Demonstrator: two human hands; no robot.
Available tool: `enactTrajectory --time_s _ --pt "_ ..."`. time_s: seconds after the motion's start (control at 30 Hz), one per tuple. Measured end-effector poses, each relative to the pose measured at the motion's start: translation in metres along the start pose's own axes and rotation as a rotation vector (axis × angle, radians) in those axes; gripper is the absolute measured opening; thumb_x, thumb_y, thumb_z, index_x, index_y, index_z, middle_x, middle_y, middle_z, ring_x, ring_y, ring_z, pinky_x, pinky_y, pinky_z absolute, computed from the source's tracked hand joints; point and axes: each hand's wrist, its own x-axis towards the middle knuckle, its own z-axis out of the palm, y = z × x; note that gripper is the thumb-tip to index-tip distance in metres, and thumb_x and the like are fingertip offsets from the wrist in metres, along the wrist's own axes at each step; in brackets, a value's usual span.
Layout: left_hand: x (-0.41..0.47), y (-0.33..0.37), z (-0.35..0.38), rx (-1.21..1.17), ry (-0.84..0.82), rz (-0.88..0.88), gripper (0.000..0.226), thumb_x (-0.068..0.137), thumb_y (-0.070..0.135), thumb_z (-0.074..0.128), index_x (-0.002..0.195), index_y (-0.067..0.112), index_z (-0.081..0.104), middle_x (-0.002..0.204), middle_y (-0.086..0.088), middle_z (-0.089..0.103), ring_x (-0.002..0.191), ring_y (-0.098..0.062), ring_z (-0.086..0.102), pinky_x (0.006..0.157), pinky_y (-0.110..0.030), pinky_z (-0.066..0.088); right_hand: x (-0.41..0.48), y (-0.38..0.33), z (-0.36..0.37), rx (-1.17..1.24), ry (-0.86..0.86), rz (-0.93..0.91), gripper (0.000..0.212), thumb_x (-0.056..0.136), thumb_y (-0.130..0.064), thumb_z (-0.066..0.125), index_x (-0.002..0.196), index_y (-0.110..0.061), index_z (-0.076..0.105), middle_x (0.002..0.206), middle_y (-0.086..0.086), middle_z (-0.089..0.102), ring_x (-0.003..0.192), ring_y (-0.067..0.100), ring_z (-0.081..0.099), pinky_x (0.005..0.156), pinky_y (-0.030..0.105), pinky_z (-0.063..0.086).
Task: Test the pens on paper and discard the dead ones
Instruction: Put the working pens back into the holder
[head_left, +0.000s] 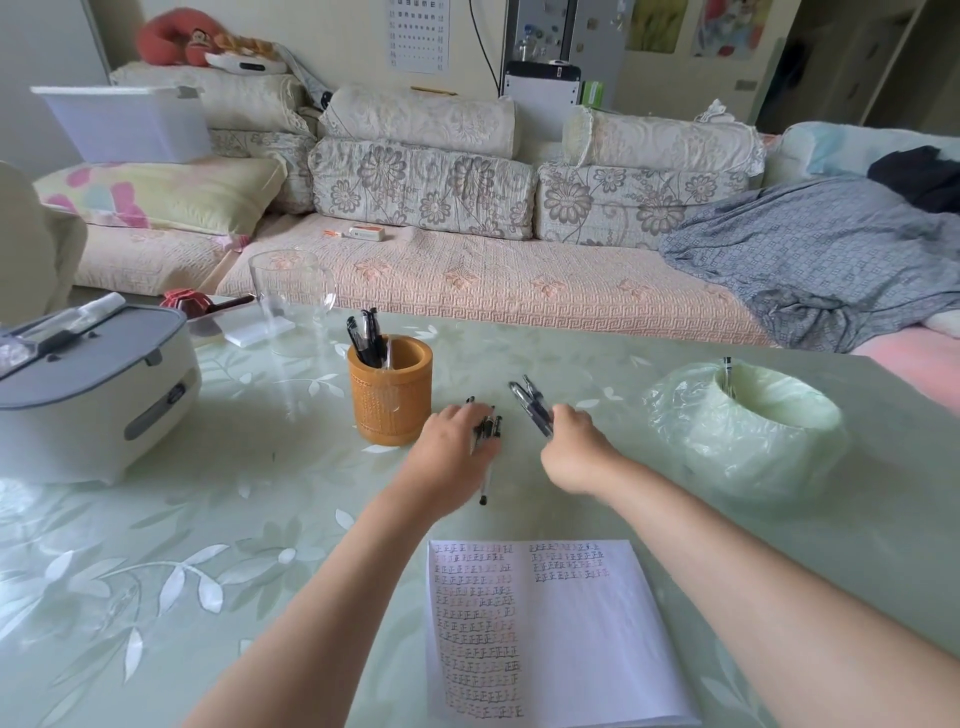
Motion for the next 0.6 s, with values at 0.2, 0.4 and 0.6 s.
enactTrajectory --time_s 0.2,0.4,0.6 --pt "0.004 0.032 -0.024 -0.466 0.146 -0.007 0.046 0.096 0.036 0.054 0.140 0.032 0.041 0.122 0.014 0.060 0.074 -0.007 0.066 0.076 -0.031 0.057 -0.009 -0.005 -0.008 0.692 -0.180 -0.209 0.024 0.096 0.002 0.044 0.099 -0.020 0.052 0.085 0.006 0.054 0.078 0.020 0.052 0.073 0.034 0.042" --pt "0.003 0.043 -0.033 -0.489 0.115 0.058 0.031 0.096 0.018 0.055 0.124 0.032 0.057 0.099 0.009 0.064 0.064 -0.021 0.068 0.065 -0.037 0.055 -0.016 -0.013 0.003 0.700 -0.310 -0.395 0.026 0.092 0.012 0.038 0.089 -0.011 0.050 0.082 0.005 0.054 0.078 0.019 0.051 0.074 0.029 0.042" --pt "0.001 0.038 -0.035 -0.383 0.101 0.042 0.023 0.093 0.015 0.055 0.110 0.030 0.062 0.089 0.004 0.069 0.061 -0.010 0.067 0.054 -0.020 0.049 -0.011 -0.006 0.004 0.719 -0.310 -0.389 0.015 0.087 0.000 0.056 0.099 -0.008 0.058 0.092 0.004 0.064 0.093 0.016 0.061 0.092 0.032 0.049"
